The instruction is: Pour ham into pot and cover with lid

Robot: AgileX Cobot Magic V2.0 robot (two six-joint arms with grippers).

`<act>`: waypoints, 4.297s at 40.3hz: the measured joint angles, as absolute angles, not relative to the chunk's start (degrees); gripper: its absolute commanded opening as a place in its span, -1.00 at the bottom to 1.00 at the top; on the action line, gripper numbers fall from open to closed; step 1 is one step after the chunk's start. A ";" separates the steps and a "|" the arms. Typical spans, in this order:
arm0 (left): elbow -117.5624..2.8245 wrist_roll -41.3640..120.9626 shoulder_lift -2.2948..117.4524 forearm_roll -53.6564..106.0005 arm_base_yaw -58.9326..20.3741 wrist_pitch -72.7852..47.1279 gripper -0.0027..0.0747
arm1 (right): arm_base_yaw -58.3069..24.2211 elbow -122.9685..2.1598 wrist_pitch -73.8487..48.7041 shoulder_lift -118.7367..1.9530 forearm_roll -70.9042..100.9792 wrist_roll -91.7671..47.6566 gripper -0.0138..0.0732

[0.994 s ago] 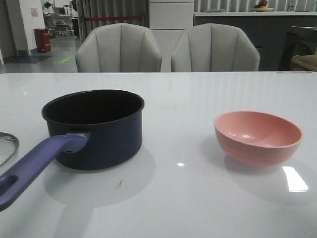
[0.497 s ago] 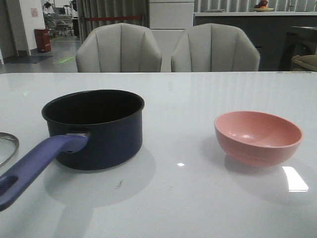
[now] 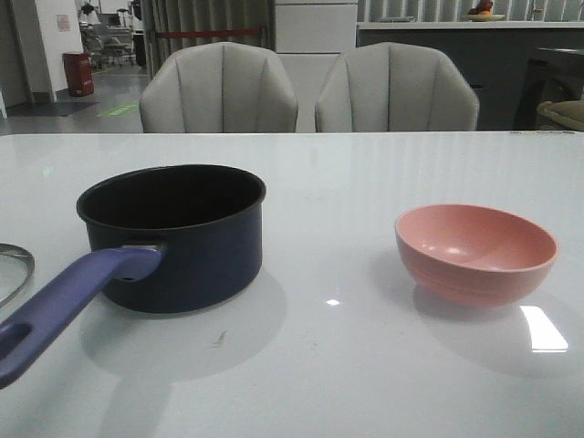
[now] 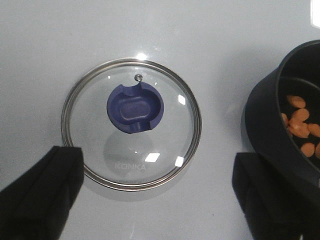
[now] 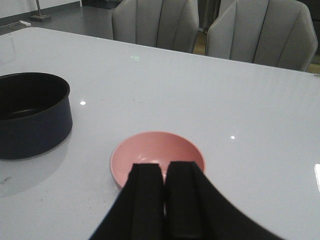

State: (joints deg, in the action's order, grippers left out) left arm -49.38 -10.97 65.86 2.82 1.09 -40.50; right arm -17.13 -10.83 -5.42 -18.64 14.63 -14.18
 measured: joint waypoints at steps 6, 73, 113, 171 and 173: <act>-57.44 -10.97 75.65 2.82 1.09 -46.20 0.72 | -17.13 -10.83 -5.42 -18.64 14.63 -14.18 -0.31; -77.21 -12.87 107.66 3.68 4.50 -59.13 0.72 | -17.13 -10.83 -5.42 -18.64 14.63 -14.18 -0.31; -78.50 -12.87 111.49 3.93 4.50 -58.88 -0.31 | -17.13 -10.83 -5.42 -18.64 14.63 -14.18 -0.31; -103.73 -3.25 110.48 4.02 -21.35 -71.56 -0.31 | -17.13 -10.83 -5.42 -18.64 14.63 -14.18 -0.31; -104.50 -3.11 111.40 4.02 -22.04 -71.56 -0.31 | -17.13 -10.83 -5.42 -18.64 14.63 -14.18 -0.31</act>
